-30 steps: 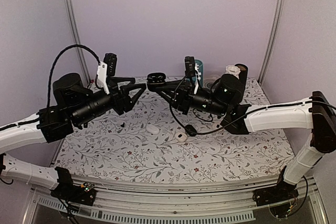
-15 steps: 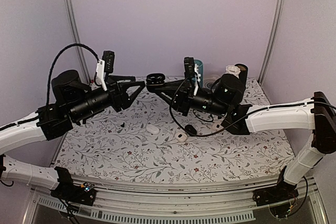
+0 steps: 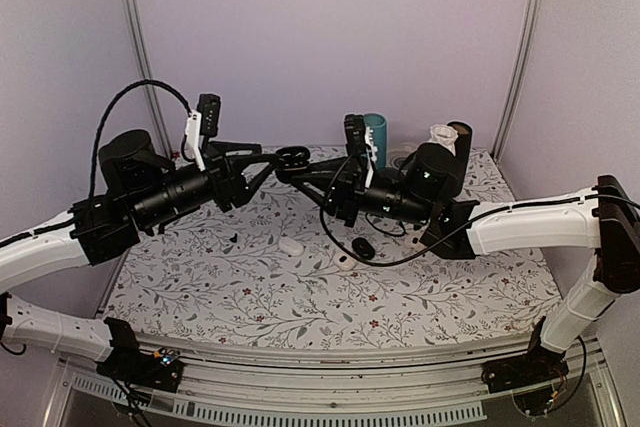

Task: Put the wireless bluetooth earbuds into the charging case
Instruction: Adjust the left earbud in the left side groove of the charging case.

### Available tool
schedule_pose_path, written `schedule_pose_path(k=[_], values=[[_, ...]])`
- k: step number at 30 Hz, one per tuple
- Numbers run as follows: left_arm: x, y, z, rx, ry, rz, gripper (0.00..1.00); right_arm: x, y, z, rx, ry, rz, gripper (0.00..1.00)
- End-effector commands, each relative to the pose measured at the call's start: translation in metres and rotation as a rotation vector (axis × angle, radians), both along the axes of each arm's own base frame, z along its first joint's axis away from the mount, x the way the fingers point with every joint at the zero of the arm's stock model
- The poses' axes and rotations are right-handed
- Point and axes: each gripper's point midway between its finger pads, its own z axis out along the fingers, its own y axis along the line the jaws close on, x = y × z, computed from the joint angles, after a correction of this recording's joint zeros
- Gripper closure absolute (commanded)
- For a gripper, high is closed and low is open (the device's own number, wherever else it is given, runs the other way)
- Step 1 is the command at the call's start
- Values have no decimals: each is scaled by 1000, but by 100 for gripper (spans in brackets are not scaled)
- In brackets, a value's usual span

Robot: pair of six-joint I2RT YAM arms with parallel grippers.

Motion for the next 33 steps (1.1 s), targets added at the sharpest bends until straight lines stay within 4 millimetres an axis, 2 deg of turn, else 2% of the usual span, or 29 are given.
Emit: schedule_pose_path(k=[1,20,33], values=[[5,2,11,-16,-15,13,41,-7,-3,29,48,-46,-8,97],[12,-2,5,7,-1,24,41,-16,0,33,38,-79,-8,97],[6,-9,12,2,-10,-27,37,-15,-1,34,42,-70,-22,97]])
